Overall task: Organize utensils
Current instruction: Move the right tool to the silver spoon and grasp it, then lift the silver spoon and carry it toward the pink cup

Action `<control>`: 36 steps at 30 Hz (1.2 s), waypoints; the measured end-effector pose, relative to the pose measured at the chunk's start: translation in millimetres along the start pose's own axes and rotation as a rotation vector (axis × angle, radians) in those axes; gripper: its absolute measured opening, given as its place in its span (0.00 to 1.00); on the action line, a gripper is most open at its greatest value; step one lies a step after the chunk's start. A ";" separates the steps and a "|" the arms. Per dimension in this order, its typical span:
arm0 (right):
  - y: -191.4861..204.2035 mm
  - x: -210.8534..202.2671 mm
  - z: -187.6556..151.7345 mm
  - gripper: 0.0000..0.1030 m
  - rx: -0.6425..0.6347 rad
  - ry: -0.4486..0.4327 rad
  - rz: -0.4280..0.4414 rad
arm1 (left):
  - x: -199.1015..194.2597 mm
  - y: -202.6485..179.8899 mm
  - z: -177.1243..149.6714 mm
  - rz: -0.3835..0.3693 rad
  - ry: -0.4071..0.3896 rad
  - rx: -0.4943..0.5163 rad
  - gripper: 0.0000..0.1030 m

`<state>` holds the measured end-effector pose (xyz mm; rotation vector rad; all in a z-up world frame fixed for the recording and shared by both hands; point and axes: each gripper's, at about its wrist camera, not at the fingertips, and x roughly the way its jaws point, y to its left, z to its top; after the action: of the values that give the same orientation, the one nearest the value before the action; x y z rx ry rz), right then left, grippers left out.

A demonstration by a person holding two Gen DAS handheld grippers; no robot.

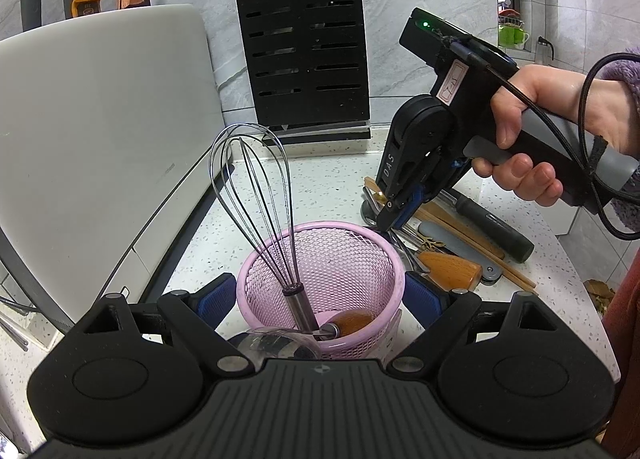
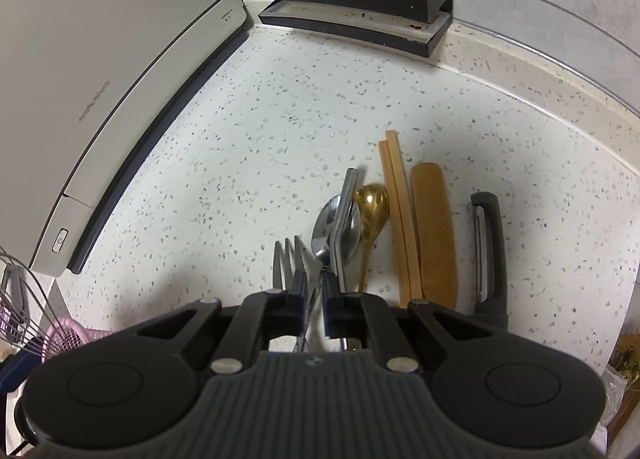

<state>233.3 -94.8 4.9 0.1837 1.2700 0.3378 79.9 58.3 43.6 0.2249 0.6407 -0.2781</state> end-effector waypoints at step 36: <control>4.4 4.2 0.0 0.00 -0.007 -0.001 -0.012 | -2.2 -0.4 -1.0 -0.002 0.000 0.001 1.00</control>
<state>233.7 -89.2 2.6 0.1702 1.2685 0.3315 77.6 58.6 44.1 0.2252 0.6406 -0.2804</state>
